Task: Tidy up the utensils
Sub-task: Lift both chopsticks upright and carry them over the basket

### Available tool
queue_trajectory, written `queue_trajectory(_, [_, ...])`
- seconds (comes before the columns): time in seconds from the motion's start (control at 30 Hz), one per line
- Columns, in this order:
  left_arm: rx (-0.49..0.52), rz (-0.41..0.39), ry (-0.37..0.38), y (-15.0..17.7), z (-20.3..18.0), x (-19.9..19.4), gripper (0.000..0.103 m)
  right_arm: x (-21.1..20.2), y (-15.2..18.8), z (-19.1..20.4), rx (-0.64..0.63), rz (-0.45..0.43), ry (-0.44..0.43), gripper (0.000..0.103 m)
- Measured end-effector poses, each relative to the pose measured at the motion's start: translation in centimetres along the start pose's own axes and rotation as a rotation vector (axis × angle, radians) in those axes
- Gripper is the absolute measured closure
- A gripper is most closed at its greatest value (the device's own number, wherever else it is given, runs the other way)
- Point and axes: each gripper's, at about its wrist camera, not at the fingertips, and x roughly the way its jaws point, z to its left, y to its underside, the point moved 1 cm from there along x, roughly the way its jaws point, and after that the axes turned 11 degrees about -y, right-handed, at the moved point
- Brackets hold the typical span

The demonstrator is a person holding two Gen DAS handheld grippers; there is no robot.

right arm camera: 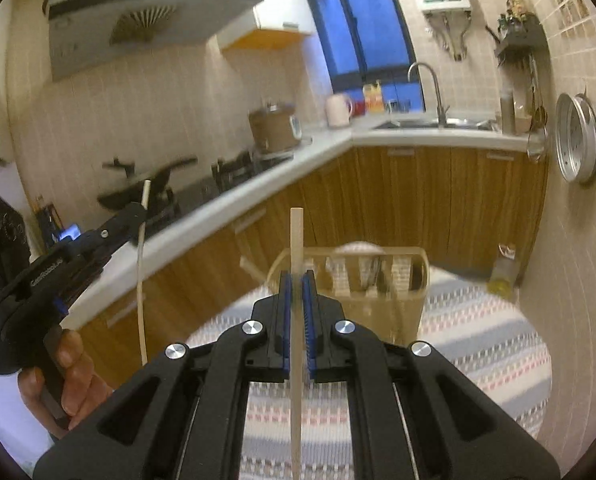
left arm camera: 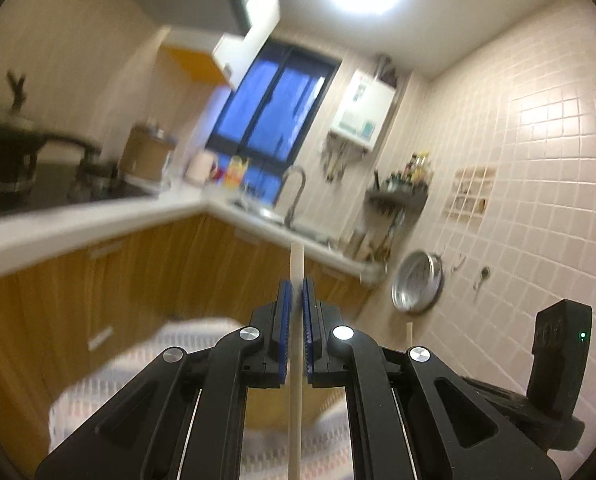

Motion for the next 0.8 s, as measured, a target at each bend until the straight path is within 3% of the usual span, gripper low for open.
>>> queue_trajectory(0.23, [0.033, -0.161, -0.038, -2.1, -2.7, 1.9, 0.099, 0.7, -4.2, -2.3, 0.019, -0.15, 0.014, 0.099])
queue_trajectory(0.47, [-0.061, -0.313, -0.085, -2.9, -1.8, 5.2, 0.099, 3.1, -6.3, -4.7, 0.006, -0.304, 0.083, 0.099])
queue_trajectory(0.8, [-0.162, -0.385, -0.132, -1.1, 0.0, 8.9, 0.099, 7.1, -5.7, -5.7, -0.129, -0.381, 0.153, 0.099])
